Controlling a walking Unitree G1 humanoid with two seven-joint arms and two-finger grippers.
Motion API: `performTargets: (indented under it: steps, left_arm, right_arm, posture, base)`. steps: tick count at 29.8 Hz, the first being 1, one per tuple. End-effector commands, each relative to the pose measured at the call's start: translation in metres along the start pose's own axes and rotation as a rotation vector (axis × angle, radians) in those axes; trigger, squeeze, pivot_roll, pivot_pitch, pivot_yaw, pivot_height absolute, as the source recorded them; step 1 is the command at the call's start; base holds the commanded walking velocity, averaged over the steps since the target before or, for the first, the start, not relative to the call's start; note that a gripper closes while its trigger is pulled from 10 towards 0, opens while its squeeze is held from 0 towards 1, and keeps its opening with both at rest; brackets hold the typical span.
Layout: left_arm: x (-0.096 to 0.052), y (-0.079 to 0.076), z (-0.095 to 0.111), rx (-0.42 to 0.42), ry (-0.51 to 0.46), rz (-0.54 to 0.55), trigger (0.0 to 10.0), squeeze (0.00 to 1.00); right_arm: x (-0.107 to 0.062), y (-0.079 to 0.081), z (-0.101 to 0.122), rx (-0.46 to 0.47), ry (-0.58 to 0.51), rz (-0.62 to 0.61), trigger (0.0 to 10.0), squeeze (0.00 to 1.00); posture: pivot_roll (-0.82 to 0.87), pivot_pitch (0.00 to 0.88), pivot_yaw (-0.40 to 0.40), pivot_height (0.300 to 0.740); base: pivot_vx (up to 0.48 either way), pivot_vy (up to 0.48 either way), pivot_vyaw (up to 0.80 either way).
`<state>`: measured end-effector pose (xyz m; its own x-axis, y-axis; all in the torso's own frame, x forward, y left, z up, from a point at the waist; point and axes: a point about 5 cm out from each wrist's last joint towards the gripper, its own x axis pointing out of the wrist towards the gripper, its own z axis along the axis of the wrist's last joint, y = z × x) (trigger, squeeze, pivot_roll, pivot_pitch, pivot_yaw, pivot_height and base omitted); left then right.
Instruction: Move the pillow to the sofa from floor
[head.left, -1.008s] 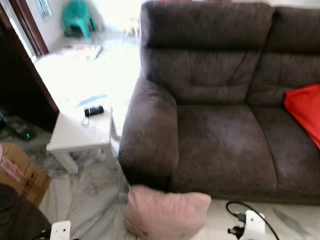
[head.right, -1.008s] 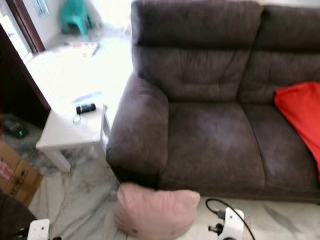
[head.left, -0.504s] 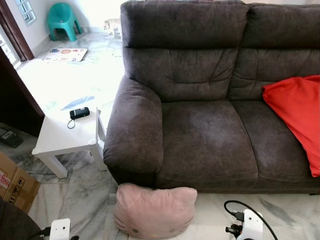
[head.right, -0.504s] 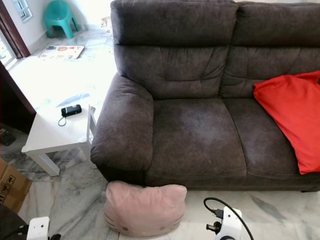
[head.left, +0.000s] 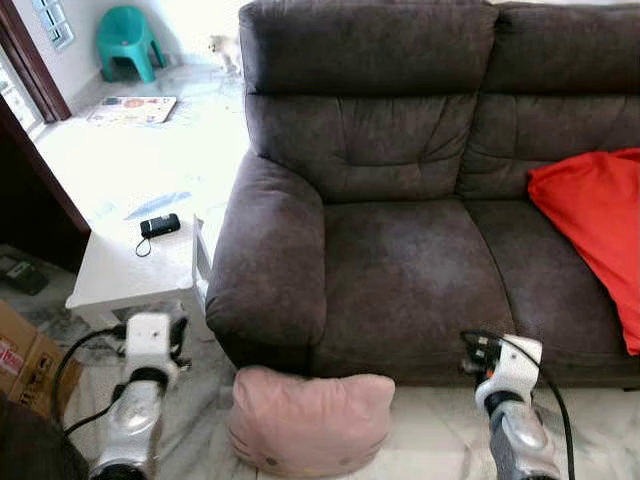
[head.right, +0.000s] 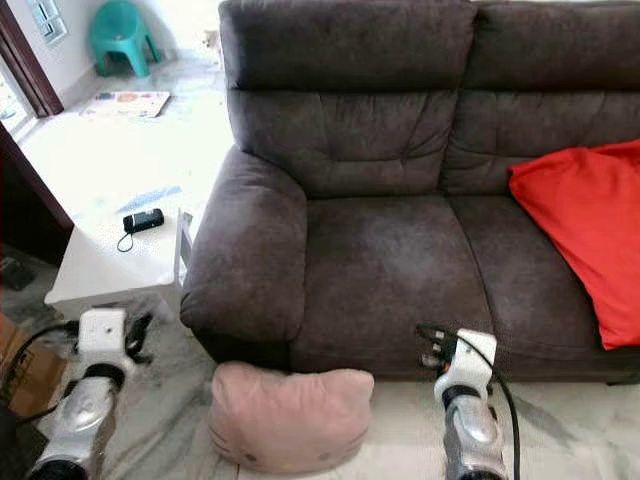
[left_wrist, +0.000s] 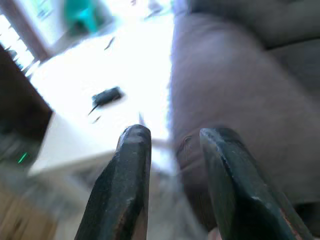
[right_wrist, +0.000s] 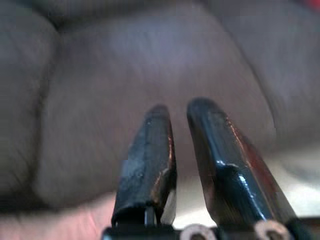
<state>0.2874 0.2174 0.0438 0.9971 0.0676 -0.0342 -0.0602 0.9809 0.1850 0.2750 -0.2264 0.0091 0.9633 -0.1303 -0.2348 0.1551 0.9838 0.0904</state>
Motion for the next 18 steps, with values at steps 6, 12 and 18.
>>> performTargets:
  steps: [6, 12, 18]
  left_arm:
    - [-0.002, -0.032, 0.042, -0.013, -0.223, -0.062, 10.0, 0.0]
    - [-0.007, -0.036, 0.051, -0.007, -0.254, -0.059, 10.0, 0.0]
    - [-0.005, -0.032, 0.057, 0.001, -0.254, -0.045, 10.0, 0.0]
  right_arm:
    - [0.0, 0.04, 0.035, -0.033, -0.25, 0.142, 10.0, 0.0]
    - [-0.01, 0.057, 0.043, -0.079, -0.318, 0.198, 10.0, 0.0]
    - [-0.009, 0.063, 0.053, -0.078, -0.34, 0.215, 10.0, 0.0]
  posture:
    - [0.13, 0.003, -0.013, 0.74]
    - [0.14, 0.0, -0.019, 0.74]
    - [0.16, 0.0, -0.035, 0.74]
  base:
    - [0.0, 0.0, 0.0]
    - [0.0, 0.0, 0.0]
    - [0.0, 0.0, 0.0]
